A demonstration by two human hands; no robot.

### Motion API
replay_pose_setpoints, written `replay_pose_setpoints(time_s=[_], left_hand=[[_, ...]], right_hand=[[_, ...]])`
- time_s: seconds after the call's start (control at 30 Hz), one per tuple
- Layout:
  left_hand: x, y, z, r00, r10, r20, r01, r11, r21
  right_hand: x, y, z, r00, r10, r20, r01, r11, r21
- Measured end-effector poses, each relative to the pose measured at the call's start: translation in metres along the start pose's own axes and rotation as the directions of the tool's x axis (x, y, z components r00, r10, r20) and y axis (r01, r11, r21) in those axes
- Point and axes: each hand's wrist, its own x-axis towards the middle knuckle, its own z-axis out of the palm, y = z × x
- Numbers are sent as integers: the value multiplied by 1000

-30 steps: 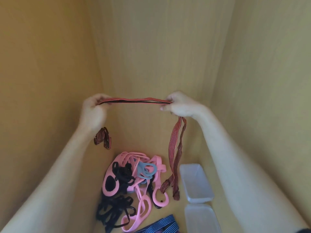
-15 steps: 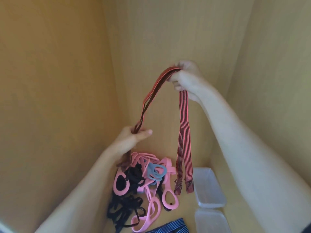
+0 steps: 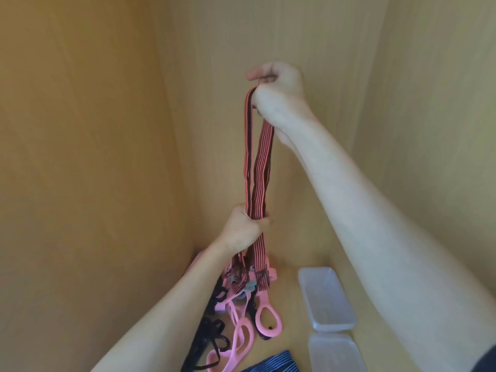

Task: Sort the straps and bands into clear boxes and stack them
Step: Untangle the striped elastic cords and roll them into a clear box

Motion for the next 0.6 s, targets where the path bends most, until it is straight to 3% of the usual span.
replay_pose_setpoints(time_s=[0.2, 0.3, 0.4, 0.5, 0.6], left_hand=[[4, 1, -21, 999, -48, -12, 49, 997, 66], [2, -4, -23, 996, -84, 26, 83, 996, 29], [1, -12, -29, 988, -147, -38, 136, 969, -207], [5, -18, -41, 965, -254, -67, 147, 735, -662], [8, -17, -56, 963, -266, -39, 109, 519, -848]], right_hand=[[7, 4, -34, 972, -204, -118, 179, 964, -196], [2, 8, -38, 964, -230, -133, 207, 964, -165], [-8, 22, -44, 959, -213, -186, 198, 975, -97], [-22, 60, -53, 973, -59, -223, 45, 997, -63], [-52, 117, -54, 966, 150, -209, -155, 988, -4]])
